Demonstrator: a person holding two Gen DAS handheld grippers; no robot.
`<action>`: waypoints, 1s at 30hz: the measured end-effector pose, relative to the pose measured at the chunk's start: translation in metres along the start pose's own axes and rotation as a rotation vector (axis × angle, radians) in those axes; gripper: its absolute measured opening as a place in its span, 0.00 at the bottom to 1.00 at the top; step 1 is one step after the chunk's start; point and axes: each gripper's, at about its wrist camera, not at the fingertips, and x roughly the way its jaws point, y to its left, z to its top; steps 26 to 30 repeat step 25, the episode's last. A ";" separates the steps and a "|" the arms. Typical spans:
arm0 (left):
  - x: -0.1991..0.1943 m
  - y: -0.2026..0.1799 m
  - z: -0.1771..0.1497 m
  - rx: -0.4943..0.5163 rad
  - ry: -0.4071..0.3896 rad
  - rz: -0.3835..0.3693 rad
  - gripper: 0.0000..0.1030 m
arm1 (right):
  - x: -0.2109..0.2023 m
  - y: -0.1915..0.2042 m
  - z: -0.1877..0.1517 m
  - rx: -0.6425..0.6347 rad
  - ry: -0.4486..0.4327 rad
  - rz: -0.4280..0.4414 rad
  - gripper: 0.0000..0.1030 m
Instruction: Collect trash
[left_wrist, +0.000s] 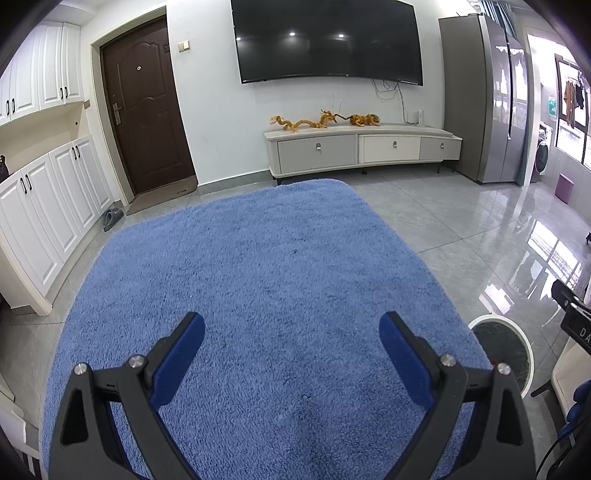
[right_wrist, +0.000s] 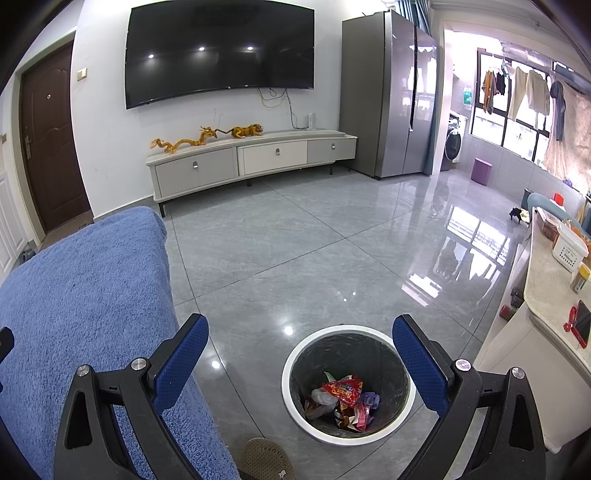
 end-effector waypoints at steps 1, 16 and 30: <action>0.000 -0.001 0.000 0.001 0.002 0.000 0.93 | 0.000 0.000 0.000 0.000 0.001 0.001 0.96; 0.005 0.000 -0.002 0.001 0.029 -0.001 0.93 | 0.000 0.001 0.000 -0.005 0.001 -0.002 0.96; 0.006 0.004 0.000 -0.013 0.033 -0.006 0.93 | 0.000 0.000 0.001 -0.013 0.002 -0.002 0.96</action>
